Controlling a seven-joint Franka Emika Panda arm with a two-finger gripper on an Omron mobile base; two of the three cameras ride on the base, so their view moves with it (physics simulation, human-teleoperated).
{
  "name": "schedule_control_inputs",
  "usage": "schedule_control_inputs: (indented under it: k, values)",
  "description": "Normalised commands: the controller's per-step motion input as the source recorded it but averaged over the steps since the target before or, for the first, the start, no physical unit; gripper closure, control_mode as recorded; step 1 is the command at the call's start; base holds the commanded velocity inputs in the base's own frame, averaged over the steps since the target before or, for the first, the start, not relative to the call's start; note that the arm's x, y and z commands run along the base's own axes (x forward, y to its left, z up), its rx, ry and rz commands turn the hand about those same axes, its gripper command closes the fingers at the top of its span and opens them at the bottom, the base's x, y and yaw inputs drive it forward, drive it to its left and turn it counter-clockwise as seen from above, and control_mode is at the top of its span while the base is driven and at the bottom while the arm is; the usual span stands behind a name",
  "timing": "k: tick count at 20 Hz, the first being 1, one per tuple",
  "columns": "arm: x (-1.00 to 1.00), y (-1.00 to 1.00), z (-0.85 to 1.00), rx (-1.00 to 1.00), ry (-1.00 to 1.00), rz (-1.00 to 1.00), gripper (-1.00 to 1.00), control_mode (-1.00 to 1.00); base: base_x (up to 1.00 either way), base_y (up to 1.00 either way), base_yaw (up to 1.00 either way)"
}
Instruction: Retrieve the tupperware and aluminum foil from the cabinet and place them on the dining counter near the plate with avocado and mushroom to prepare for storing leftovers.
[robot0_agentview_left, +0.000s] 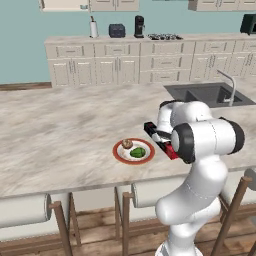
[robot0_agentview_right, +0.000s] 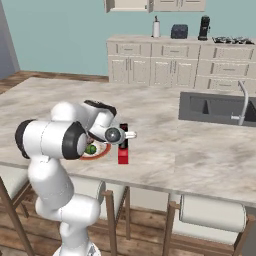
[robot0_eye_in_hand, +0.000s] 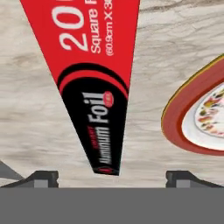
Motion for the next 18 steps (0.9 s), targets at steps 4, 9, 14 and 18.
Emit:
schedule_control_inputs:
  k: [4, 9, 14, 18]
  values:
    - [-0.06, -0.13, 1.0, 0.0, 0.0, -0.03, -1.0, -1.0, 0.0, 0.0, 0.0]
    - [-0.38, -0.35, 1.0, -0.07, 0.08, 0.0, -1.0, -1.0, 0.0, 0.0, 0.0]
    - [-0.68, -0.51, 1.0, -0.23, 0.26, 0.02, -1.0, -1.0, 0.0, 0.0, 0.0]
    - [-0.53, -0.1, 1.0, -0.34, 0.16, 0.14, -1.0, -1.0, 0.0, 0.0, 0.0]
